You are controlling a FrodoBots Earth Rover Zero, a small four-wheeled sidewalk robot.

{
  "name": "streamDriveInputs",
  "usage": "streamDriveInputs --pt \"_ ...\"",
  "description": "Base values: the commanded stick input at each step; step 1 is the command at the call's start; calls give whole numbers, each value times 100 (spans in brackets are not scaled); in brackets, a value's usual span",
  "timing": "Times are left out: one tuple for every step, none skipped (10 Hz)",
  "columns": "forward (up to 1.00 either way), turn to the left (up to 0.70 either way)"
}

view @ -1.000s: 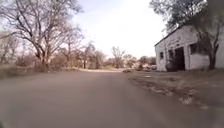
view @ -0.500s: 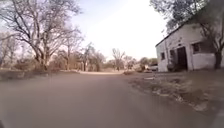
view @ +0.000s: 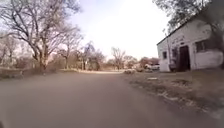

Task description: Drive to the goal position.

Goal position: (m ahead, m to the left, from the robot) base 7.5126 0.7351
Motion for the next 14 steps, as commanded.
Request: streamDriveInputs --pt "70 0" --pt "70 0" --pt "70 0" --pt "70 0" --pt "70 0" --pt "70 0" --pt "70 0" --pt "70 0" --pt "70 0" --pt "70 0" --pt "70 0" --pt "70 0" --pt "70 0" --pt "70 0"
